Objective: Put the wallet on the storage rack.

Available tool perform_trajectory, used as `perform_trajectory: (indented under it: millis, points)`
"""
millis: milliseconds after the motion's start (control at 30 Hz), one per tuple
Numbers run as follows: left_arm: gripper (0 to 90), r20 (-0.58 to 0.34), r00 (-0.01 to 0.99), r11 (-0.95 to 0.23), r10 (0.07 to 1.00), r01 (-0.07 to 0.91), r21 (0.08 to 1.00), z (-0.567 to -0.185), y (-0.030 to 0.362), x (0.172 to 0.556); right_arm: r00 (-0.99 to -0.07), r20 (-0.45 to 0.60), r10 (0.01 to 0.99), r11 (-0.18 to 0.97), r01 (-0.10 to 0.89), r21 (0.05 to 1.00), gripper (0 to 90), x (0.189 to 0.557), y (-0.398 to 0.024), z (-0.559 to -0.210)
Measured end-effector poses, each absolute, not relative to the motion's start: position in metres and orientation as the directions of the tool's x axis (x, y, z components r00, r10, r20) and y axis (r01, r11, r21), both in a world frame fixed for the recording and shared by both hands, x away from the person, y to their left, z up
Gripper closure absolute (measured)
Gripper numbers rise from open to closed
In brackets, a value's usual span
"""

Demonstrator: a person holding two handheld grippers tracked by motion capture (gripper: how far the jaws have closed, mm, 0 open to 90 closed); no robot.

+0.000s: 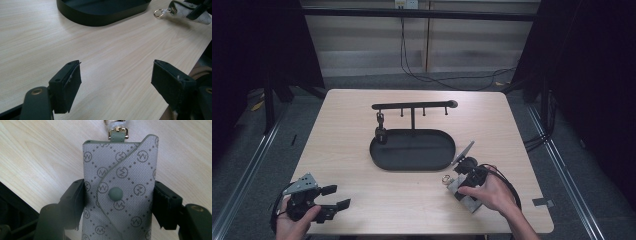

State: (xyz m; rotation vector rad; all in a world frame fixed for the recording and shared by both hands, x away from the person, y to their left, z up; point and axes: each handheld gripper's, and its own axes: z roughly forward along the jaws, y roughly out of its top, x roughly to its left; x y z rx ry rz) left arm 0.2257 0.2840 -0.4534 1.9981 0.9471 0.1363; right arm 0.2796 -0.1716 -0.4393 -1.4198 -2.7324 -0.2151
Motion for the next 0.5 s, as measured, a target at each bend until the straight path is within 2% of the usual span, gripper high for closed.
perform_trajectory:
  millis: [500]
  points:
    - [23.0, -0.26, 0.707, -0.316, 0.658, 0.573, 0.756, -0.454, 0.283, 0.226, -0.574, 0.112, 0.811, 0.564, 0.819, 0.111, 33.8, 0.285, -0.172, -0.422]
